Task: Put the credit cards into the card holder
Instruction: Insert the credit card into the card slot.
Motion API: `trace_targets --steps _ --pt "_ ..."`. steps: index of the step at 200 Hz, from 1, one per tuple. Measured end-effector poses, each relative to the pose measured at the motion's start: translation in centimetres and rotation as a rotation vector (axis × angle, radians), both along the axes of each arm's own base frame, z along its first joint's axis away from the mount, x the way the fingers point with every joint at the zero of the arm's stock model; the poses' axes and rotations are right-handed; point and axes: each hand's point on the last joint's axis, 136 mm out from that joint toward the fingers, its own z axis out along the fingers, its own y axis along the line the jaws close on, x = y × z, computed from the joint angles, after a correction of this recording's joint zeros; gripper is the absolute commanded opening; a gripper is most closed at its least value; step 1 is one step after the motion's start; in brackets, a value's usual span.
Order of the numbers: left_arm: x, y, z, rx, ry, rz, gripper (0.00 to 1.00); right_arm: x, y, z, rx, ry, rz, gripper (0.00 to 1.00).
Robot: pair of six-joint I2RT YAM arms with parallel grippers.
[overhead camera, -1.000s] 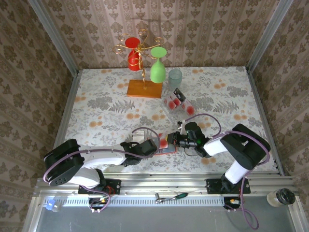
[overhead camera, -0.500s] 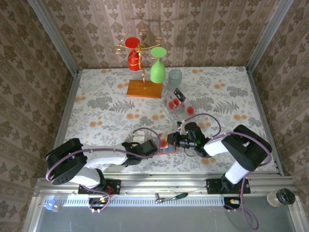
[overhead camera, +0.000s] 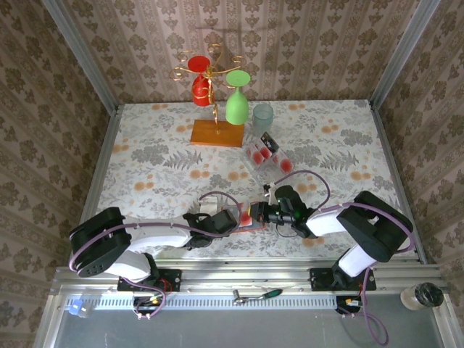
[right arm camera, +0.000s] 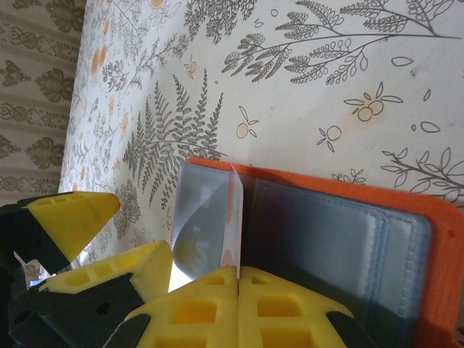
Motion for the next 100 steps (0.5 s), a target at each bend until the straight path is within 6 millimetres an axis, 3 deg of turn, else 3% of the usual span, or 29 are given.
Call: trace_targets --steps 100 --pt "0.00 0.00 -0.01 0.000 0.000 0.000 1.00 -0.15 -0.03 0.25 -0.022 -0.020 -0.007 0.00"
